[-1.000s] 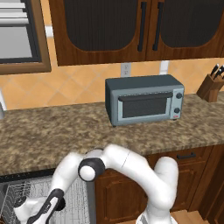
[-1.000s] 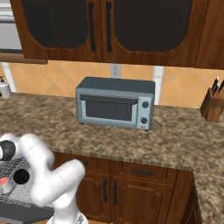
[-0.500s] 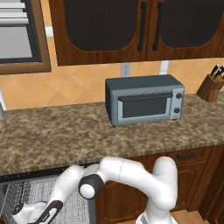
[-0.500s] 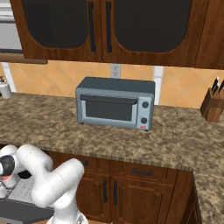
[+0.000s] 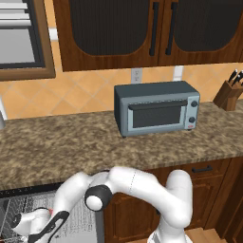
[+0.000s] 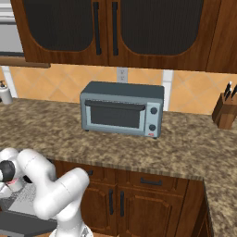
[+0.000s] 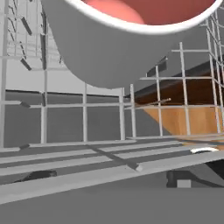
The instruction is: Pick up the cup and bowl from the counter, place them in the dishwasher, and close the dishwasher door.
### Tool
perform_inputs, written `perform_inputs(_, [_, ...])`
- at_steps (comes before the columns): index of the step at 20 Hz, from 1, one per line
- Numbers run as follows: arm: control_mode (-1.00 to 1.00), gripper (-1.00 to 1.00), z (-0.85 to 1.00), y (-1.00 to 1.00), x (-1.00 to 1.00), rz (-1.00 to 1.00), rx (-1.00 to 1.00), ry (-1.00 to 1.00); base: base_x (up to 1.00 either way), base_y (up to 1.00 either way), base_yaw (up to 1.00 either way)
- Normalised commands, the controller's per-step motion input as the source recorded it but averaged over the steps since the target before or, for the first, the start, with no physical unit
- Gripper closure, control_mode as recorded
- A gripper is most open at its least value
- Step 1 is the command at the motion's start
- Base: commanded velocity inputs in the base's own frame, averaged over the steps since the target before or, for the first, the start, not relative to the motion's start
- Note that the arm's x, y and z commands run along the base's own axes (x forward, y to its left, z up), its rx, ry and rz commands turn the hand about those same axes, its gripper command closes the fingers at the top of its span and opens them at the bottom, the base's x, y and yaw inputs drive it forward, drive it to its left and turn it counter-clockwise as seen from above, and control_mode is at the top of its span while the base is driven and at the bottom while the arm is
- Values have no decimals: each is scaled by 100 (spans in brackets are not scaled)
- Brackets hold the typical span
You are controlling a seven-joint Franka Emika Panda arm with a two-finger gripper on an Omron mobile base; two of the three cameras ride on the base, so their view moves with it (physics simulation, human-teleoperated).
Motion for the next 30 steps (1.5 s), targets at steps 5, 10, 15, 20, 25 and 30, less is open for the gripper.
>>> perform_inputs(5, [-100, -100, -6, -67, 96, -1, 17, -23, 0, 0, 0])
perform_inputs(10, [-100, -100, -7, -18, 32, -1, 13, -37, 0, 0, 0])
perform_inputs(15, [-100, -100, 80, 52, -87, 2, 6, -11, 0, 0, 0])
perform_inputs(20, [-100, -100, 100, 36, -66, 2, 15, 2, 0, 0, 0])
perform_inputs(25, [-100, -100, 100, 15, -93, 3, 40, 4, 0, 0, 0])
perform_inputs(30, [-100, -100, 85, 9, -100, -11, 30, 5, 0, 0, 0])
